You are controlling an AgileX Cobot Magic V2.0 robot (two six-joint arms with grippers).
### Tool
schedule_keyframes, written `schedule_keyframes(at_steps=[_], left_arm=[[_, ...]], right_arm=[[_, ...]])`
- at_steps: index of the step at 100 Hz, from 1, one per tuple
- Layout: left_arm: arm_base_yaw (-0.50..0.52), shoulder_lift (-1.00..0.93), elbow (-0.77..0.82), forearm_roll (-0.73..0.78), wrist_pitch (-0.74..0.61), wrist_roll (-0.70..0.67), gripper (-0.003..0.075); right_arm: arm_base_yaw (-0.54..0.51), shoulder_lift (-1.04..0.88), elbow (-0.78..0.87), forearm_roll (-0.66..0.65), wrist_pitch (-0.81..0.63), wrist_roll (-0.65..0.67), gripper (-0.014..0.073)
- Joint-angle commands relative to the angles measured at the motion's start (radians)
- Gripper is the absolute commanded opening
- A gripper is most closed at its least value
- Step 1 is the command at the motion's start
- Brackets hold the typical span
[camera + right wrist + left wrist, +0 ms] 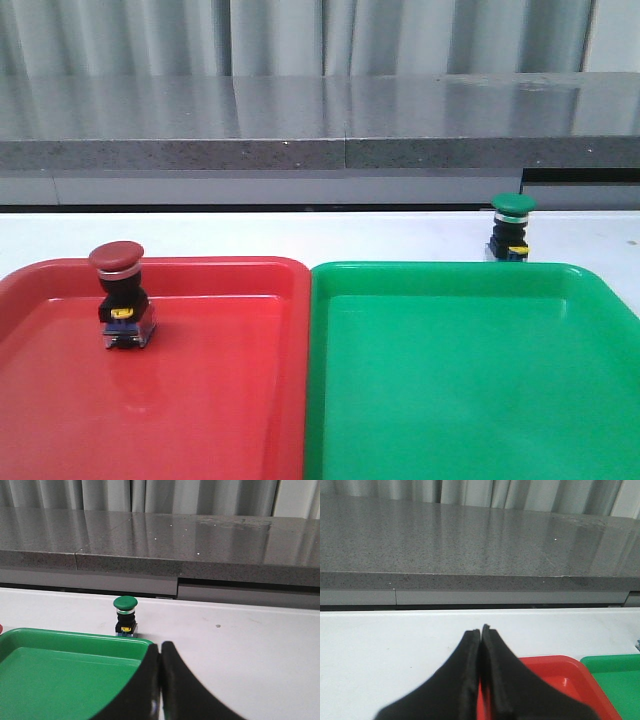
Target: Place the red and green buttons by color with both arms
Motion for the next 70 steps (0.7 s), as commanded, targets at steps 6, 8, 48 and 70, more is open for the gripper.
schedule_keyframes(at_steps=[6, 8, 48, 70], left_arm=[[0.0, 0.005, -0.026, -0.002, -0.072, -0.008, -0.0019], [0.0, 0.005, -0.026, -0.002, -0.072, -0.008, -0.0019], [0.0, 0.005, -0.026, -0.002, -0.072, -0.008, -0.0019], [0.002, -0.014, 0.012, 0.037, -0.093, -0.008, -0.0019]], right_arm=[[-0.005, -0.021, -0.013, -0.004, -0.084, -0.004, -0.0067], [-0.005, -0.021, -0.013, -0.004, -0.084, -0.004, -0.0067], [-0.005, -0.021, -0.013, -0.004, -0.084, -0.004, -0.0067], [-0.005, -0.021, -0.013, -0.004, -0.084, -0.004, -0.0067]])
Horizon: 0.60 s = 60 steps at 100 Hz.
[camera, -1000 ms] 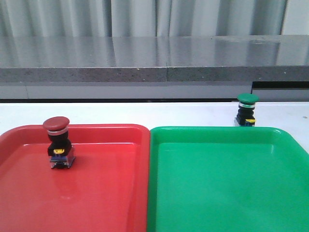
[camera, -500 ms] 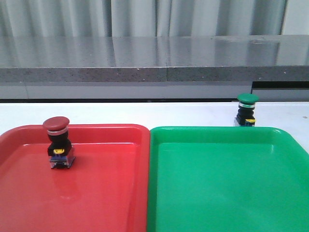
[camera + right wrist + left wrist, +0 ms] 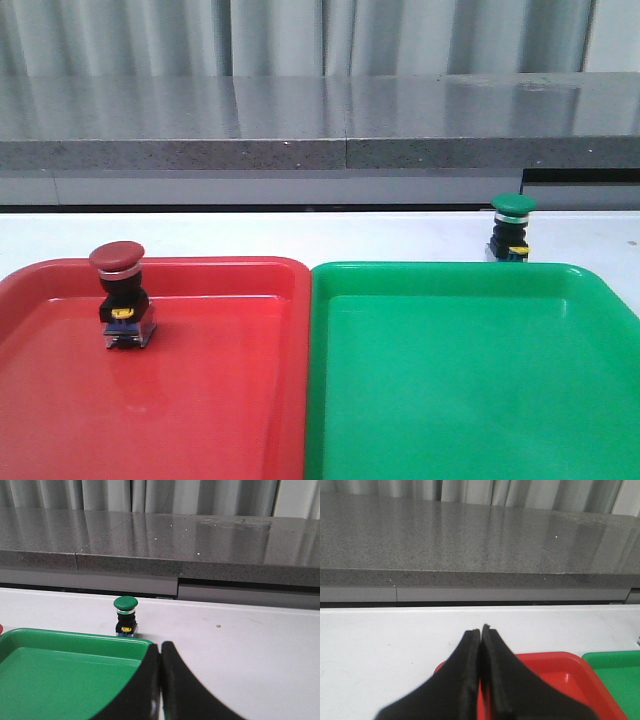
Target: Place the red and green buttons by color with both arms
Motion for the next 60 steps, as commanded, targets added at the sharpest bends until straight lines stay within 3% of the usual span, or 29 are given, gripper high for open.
schedule_keyframes(at_steps=[1, 34, 60], left_arm=[[0.002, -0.014, -0.005, 0.044, -0.089, -0.008, -0.0019], [0.108, -0.263, 0.21, 0.091, -0.107, -0.008, -0.0019], [0.122, -0.435, 0.356, 0.091, -0.141, -0.008, -0.0019]], right_arm=[[-0.005, -0.021, -0.013, -0.004, -0.084, -0.004, -0.0067], [-0.005, -0.021, -0.013, -0.004, -0.084, -0.004, -0.0067], [-0.005, -0.021, -0.013, -0.004, -0.084, -0.004, -0.0067]])
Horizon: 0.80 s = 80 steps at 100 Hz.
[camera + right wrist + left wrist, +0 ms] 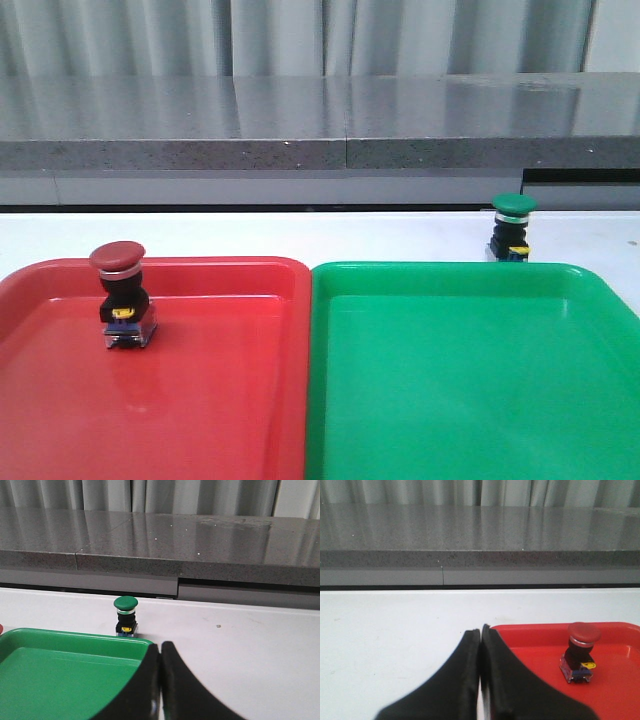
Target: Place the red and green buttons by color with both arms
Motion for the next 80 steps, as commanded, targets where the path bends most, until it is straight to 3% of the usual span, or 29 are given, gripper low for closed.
schedule_keyframes(at_steps=[1, 14, 80], left_arm=[[0.003, -0.037, 0.013, 0.001, -0.12, -0.008, -0.0019], [0.003, -0.036, 0.062, 0.001, -0.182, -0.025, -0.0019], [0.003, -0.036, 0.062, 0.013, -0.18, -0.033, -0.0019]], right_arm=[[-0.005, -0.021, -0.013, -0.004, -0.084, -0.004, -0.0067], [-0.005, -0.021, -0.013, -0.004, -0.084, -0.004, -0.0067], [-0.005, -0.021, -0.013, -0.004, -0.084, -0.004, -0.0067]])
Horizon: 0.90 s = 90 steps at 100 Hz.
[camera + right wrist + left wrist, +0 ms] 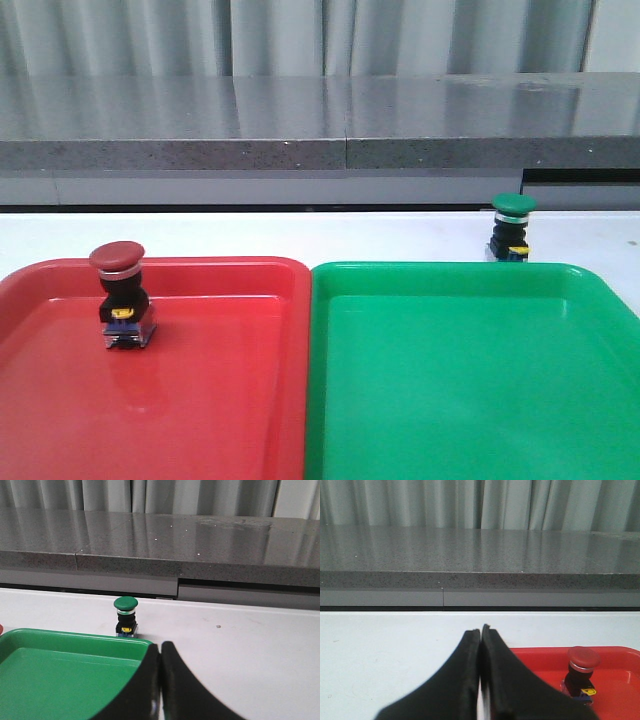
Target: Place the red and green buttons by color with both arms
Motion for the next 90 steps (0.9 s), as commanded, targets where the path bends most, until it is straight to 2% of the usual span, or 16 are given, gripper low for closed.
schedule_keyframes(at_steps=[1, 63, 81, 90], left_arm=[[0.001, -0.031, 0.042, 0.001, -0.08, -0.01, -0.0019], [0.001, -0.031, 0.042, 0.001, -0.08, -0.01, -0.0019], [0.001, -0.031, 0.042, 0.001, -0.08, -0.01, -0.0019], [0.001, -0.031, 0.042, 0.001, -0.08, -0.01, -0.002]], right_arm=[[-0.005, -0.019, -0.013, -0.004, -0.082, -0.004, -0.0067], [-0.005, -0.019, -0.013, -0.004, -0.082, -0.004, -0.0067], [-0.005, -0.019, -0.017, -0.004, -0.193, -0.004, -0.0067], [-0.005, -0.016, -0.044, -0.012, -0.182, -0.005, -0.0067]])
